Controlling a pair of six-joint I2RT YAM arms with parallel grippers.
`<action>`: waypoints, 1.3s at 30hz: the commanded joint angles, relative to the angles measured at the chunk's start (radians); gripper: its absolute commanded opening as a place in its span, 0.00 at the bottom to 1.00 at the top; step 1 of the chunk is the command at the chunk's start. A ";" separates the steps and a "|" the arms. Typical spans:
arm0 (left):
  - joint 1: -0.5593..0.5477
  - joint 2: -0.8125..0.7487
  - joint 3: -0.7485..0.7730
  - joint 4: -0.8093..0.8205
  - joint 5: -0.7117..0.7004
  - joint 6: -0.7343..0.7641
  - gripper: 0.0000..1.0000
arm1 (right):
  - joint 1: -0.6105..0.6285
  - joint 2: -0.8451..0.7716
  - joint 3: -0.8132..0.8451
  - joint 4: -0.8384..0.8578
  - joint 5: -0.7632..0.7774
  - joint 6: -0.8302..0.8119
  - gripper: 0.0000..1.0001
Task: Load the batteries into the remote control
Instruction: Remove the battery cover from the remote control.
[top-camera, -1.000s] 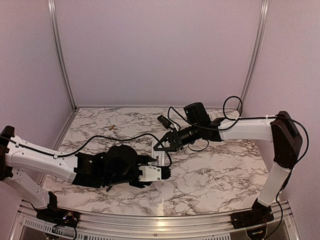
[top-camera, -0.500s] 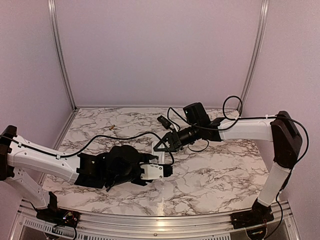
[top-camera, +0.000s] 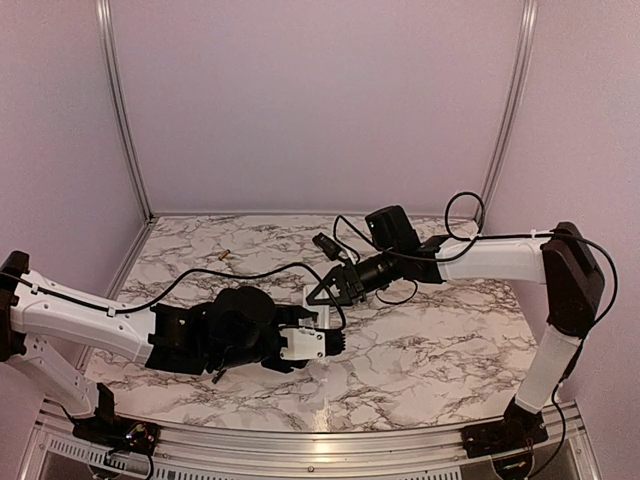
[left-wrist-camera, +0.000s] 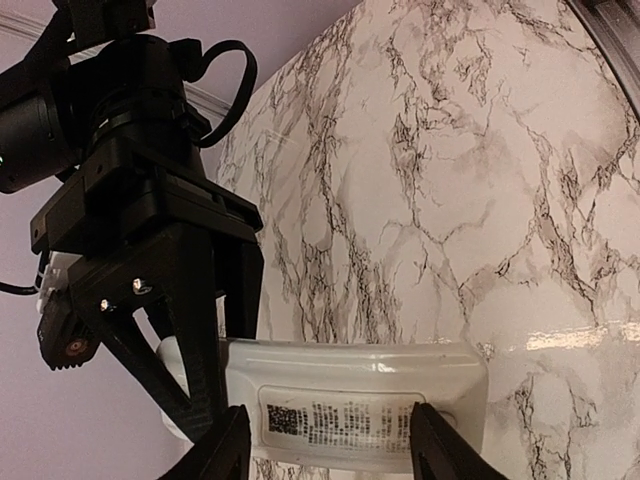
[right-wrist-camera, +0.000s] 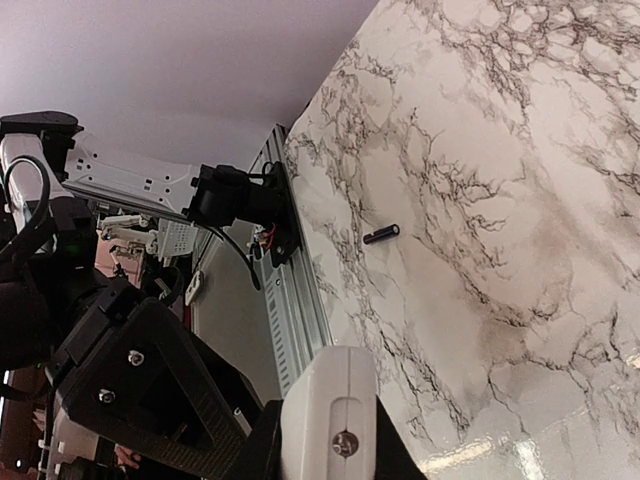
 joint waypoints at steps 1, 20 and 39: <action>0.004 -0.012 0.002 -0.046 0.031 -0.019 0.57 | 0.014 0.001 0.049 -0.005 -0.035 0.009 0.00; 0.014 0.003 0.020 -0.086 0.058 -0.031 0.65 | 0.014 -0.004 0.051 -0.007 -0.043 -0.001 0.00; 0.028 -0.024 0.026 -0.091 0.131 -0.063 0.57 | 0.012 -0.003 0.055 -0.029 -0.034 -0.019 0.00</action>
